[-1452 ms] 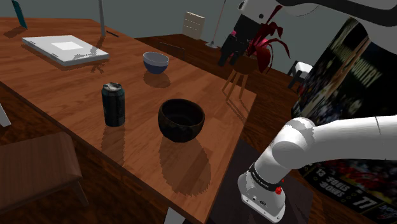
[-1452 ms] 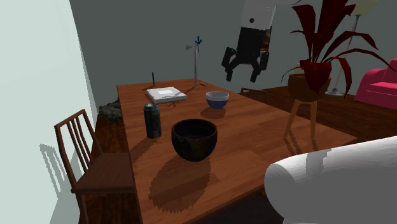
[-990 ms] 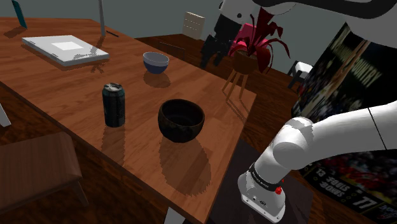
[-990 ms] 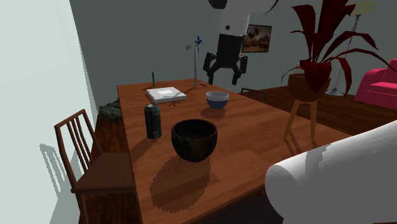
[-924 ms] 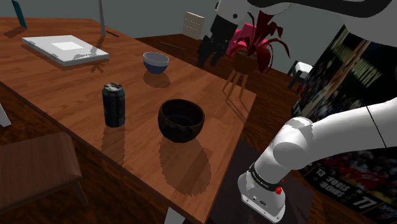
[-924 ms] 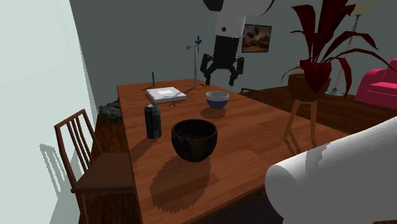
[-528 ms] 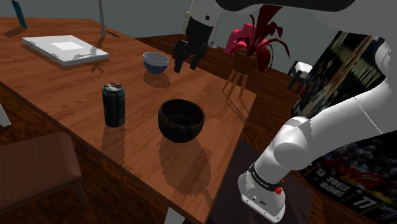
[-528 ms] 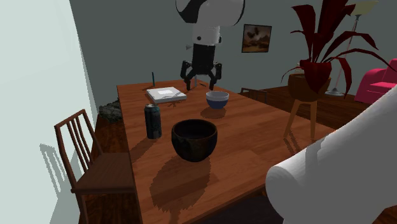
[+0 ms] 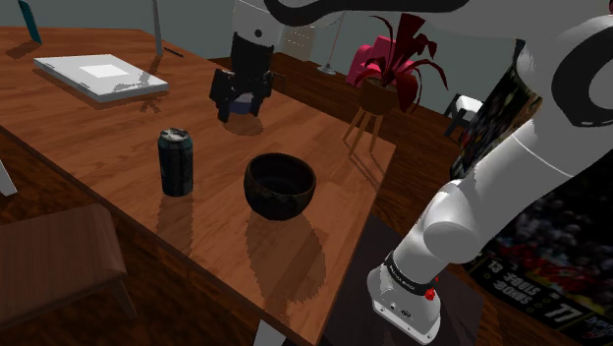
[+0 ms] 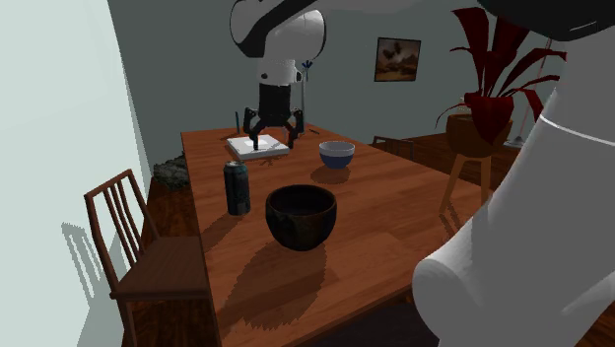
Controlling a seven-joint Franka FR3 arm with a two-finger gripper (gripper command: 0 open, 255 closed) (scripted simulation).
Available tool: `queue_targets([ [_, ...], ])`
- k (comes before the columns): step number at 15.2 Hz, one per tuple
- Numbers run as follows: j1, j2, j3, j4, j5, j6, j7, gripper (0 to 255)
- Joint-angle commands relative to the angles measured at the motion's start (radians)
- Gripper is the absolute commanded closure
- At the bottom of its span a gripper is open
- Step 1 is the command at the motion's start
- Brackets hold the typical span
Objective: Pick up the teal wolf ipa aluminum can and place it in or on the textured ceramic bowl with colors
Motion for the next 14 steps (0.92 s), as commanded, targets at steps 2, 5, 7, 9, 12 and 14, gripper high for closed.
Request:
queue_targets([
  [2, 0.019, 0.116, 0.040, 0.092, -0.042, 0.008, 0.059, 0],
  [5, 0.047, 0.237, 0.070, 0.196, -0.095, 0.004, 0.116, 0],
  [7, 0.072, 0.321, 0.084, 0.273, -0.133, -0.005, 0.152, 0],
  [9, 0.095, 0.385, 0.090, 0.335, -0.161, -0.016, 0.178, 0],
  [12, 0.097, 0.391, 0.088, 0.303, -0.165, 0.022, 0.180, 0],
  [14, 0.097, 0.397, 0.087, 0.284, -0.168, 0.047, 0.182, 0],
])
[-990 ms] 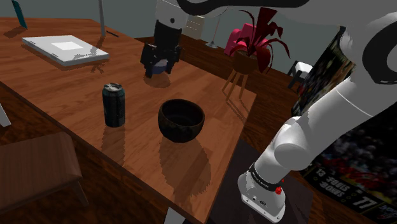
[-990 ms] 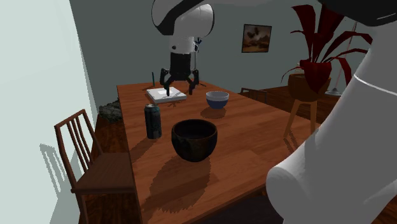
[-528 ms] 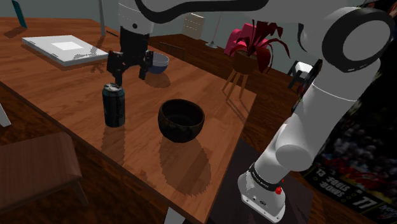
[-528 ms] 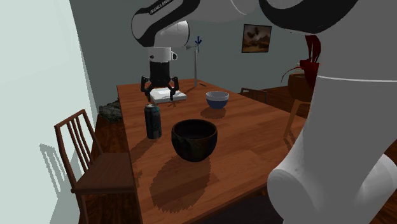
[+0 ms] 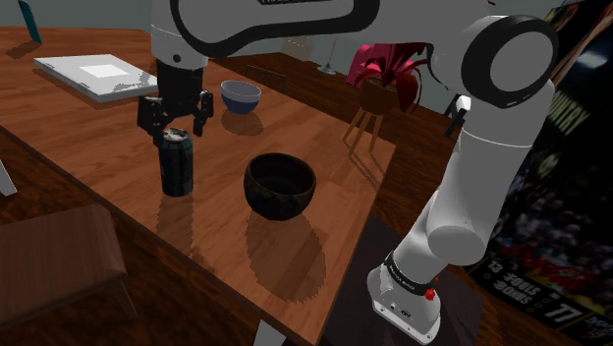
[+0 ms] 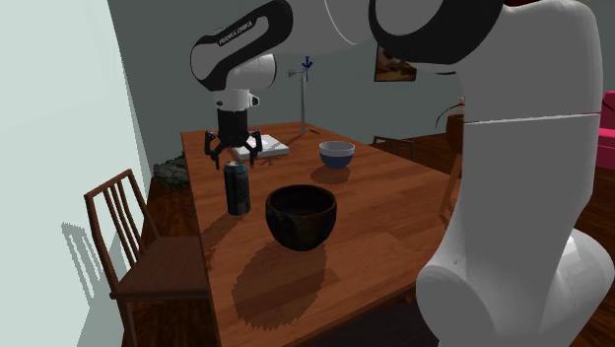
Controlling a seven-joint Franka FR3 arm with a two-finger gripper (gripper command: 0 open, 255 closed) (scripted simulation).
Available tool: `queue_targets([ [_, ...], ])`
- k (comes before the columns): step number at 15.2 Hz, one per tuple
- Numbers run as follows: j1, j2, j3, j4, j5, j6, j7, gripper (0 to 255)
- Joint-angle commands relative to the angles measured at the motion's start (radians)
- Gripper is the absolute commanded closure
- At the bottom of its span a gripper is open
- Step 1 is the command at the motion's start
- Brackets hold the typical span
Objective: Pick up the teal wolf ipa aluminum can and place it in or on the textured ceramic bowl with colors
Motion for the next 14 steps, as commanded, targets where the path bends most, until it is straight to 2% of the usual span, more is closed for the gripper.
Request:
queue_targets([
  [1, 0.001, 0.008, -0.001, -0.018, -0.004, 0.025, 0.002, 0],
  [10, 0.002, 0.013, -0.002, -0.032, -0.007, 0.044, 0.004, 0],
  [11, 0.002, 0.013, -0.002, -0.032, -0.007, 0.044, 0.004, 255],
  [14, 0.002, 0.013, -0.002, -0.032, -0.007, 0.044, 0.004, 255],
])
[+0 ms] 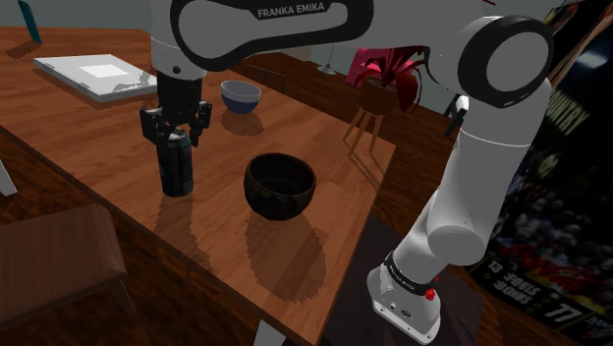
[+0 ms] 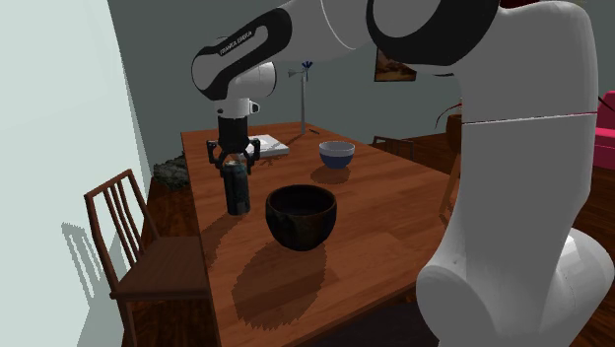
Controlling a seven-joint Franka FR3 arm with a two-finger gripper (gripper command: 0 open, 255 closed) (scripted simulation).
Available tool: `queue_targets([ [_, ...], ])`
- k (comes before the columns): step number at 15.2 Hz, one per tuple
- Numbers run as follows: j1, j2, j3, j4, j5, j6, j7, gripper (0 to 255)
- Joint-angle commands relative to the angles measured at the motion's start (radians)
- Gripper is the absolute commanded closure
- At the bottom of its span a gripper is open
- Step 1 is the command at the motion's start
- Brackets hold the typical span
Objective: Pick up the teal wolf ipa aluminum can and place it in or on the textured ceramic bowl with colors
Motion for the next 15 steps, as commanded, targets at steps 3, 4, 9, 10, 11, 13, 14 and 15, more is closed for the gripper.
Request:
queue_targets([
  [3, 0.000, 0.000, 0.000, -0.001, 0.000, 0.000, 0.000, 255],
  [4, 0.000, 0.000, 0.000, -0.001, 0.001, 0.000, 0.000, 255],
  [9, 0.000, -0.007, 0.002, 0.030, 0.004, -0.038, -0.002, 255],
  [10, 0.000, -0.009, 0.002, 0.041, 0.005, -0.050, -0.002, 255],
  [11, 0.000, -0.011, 0.002, 0.052, 0.006, -0.063, -0.002, 255],
  [13, 0.001, -0.014, 0.003, 0.075, 0.008, -0.089, -0.003, 255],
  [14, 0.001, -0.016, 0.004, 0.087, 0.009, -0.102, -0.003, 255],
  [15, 0.001, -0.017, 0.004, 0.099, 0.009, -0.115, -0.003, 255],
])
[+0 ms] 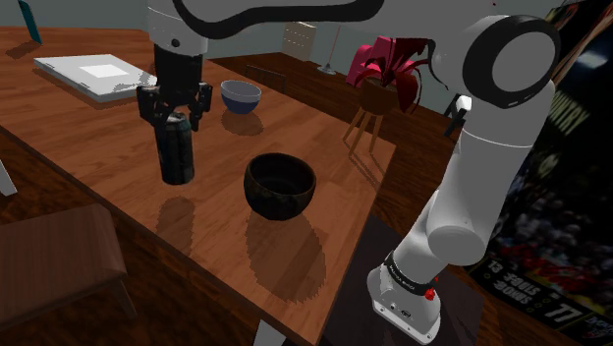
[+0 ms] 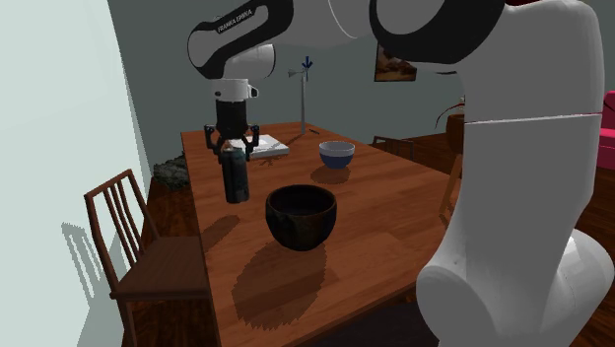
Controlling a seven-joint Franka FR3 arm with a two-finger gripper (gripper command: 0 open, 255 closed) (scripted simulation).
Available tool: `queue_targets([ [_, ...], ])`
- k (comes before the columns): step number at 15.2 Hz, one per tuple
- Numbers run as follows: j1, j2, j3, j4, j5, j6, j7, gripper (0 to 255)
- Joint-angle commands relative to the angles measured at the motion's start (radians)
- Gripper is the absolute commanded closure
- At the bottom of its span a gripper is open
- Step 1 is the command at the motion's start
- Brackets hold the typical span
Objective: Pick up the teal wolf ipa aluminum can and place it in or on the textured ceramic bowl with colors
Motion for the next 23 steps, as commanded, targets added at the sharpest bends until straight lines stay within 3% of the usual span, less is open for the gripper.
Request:
queue_targets([
  [1, 0.001, 0.000, 0.001, 0.027, 0.000, -0.028, 0.000, 255],
  [23, 0.037, 0.060, 0.009, 0.406, -0.026, -0.350, 0.018, 255],
])
